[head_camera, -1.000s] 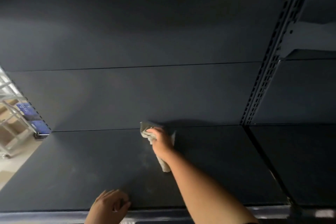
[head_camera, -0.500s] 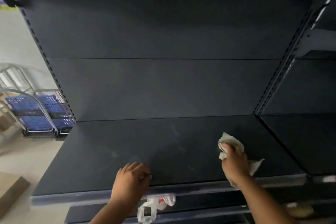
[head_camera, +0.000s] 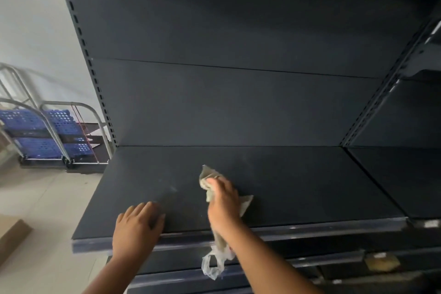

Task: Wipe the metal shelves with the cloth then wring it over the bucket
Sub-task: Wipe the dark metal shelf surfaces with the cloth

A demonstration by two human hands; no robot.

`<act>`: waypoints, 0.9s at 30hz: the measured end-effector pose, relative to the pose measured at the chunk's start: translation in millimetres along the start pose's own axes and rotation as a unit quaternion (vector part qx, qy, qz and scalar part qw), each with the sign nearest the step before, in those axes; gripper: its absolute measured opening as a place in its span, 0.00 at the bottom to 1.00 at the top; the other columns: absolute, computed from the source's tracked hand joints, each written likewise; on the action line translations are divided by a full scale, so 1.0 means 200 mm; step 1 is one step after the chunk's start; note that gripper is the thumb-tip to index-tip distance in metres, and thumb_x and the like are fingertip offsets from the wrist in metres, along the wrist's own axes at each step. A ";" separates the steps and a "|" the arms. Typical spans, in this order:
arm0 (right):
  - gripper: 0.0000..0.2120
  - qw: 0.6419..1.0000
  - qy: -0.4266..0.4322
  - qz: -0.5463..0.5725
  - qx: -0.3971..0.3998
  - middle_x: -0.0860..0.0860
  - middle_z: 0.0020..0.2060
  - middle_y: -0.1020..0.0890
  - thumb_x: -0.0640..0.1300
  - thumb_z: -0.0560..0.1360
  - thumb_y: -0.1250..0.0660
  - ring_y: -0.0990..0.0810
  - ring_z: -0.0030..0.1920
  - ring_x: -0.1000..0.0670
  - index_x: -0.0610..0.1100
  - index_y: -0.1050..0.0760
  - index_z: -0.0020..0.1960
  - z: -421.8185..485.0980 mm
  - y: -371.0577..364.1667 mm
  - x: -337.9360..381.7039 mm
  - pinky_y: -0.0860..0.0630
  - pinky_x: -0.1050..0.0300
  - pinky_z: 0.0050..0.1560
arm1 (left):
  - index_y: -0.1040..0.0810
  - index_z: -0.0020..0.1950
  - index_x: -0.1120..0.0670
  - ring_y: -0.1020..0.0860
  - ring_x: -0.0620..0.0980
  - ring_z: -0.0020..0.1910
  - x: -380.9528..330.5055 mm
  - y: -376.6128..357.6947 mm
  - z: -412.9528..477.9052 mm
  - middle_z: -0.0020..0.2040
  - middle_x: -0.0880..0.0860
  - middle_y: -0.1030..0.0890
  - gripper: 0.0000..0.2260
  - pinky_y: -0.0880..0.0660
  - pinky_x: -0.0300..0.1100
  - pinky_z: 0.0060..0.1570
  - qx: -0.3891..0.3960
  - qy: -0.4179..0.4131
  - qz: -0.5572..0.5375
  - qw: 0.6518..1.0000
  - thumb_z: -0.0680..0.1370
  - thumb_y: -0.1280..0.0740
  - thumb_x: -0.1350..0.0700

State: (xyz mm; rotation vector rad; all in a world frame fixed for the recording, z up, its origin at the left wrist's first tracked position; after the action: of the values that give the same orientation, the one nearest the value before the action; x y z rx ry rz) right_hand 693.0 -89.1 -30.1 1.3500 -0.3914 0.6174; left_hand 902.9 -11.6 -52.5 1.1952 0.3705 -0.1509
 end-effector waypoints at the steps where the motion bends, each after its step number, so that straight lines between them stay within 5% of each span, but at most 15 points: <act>1: 0.23 0.999 -0.006 0.003 -0.038 0.45 0.66 0.27 0.31 0.71 0.40 0.28 0.62 0.40 0.47 0.25 0.63 0.03 0.10 -0.07 0.33 0.51 0.63 | 0.23 0.43 0.49 0.23 0.56 0.38 0.00 0.00 0.00 0.37 0.47 0.20 0.13 0.31 0.47 0.38 0.002 0.000 -0.006 1.000 0.70 0.41 0.43; 4: 0.23 0.992 -0.069 -0.045 -0.097 0.40 0.66 0.28 0.30 0.70 0.38 0.28 0.60 0.35 0.44 0.26 0.63 0.12 0.42 -0.42 0.31 0.47 0.61 | 0.23 0.42 0.48 0.24 0.54 0.39 0.00 -0.01 0.00 0.37 0.46 0.21 0.13 0.30 0.47 0.39 0.009 -0.002 -0.015 1.000 0.71 0.42 0.42; 9: 0.25 0.958 -0.242 -0.147 -0.047 0.42 0.73 0.37 0.38 0.75 0.40 0.36 0.67 0.34 0.49 0.36 0.71 0.19 0.59 -0.94 0.35 0.39 0.66 | 0.22 0.43 0.47 0.24 0.53 0.38 0.00 0.00 -0.01 0.38 0.45 0.20 0.12 0.29 0.47 0.38 0.012 0.003 -0.019 1.000 0.70 0.41 0.43; 19: 0.20 0.994 0.037 -0.039 0.091 0.46 0.69 0.31 0.40 0.74 0.37 0.31 0.66 0.37 0.50 0.30 0.64 0.15 -0.20 0.03 0.34 0.41 0.66 | 0.19 0.39 0.49 0.22 0.54 0.35 -0.02 0.03 -0.01 0.34 0.46 0.20 0.13 0.34 0.40 0.36 -0.012 0.026 -0.019 0.999 0.68 0.39 0.44; 21: 0.19 0.995 0.046 -0.011 0.090 0.47 0.66 0.29 0.38 0.73 0.38 0.30 0.64 0.39 0.49 0.29 0.63 0.16 -0.18 0.04 0.32 0.50 0.65 | 0.19 0.40 0.48 0.22 0.53 0.36 -0.03 0.04 -0.01 0.35 0.45 0.21 0.13 0.33 0.41 0.36 -0.013 0.036 -0.018 0.999 0.68 0.39 0.42; 23: 0.18 0.997 0.016 0.052 0.060 0.48 0.61 0.27 0.38 0.74 0.42 0.29 0.63 0.41 0.45 0.28 0.63 0.23 -0.06 -0.07 0.33 0.64 0.61 | 0.19 0.40 0.48 0.22 0.53 0.36 -0.03 0.04 -0.01 0.35 0.46 0.21 0.13 0.32 0.41 0.36 -0.014 0.043 -0.018 0.999 0.68 0.39 0.42; 27: 0.21 0.994 -0.007 0.057 -0.091 0.42 0.62 0.23 0.31 0.68 0.38 0.26 0.60 0.37 0.44 0.24 0.59 0.49 0.36 -0.46 0.32 0.48 0.61 | 0.19 0.40 0.48 0.21 0.54 0.36 -0.06 0.05 -0.02 0.34 0.46 0.21 0.13 0.30 0.42 0.35 -0.014 0.049 -0.016 0.999 0.68 0.39 0.43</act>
State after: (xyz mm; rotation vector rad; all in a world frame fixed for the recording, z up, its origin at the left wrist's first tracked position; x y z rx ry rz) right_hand 585.6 -194.1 -9.9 1.1637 -0.5268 0.6494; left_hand 894.6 -5.5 -40.3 1.1722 0.4755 -0.1143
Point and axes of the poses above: each hand's wrist, its own z-axis towards the middle knuckle, its own y-axis out of the back of the hand, x = y × z, the point moved 6 cm from there along z, towards the middle knuckle
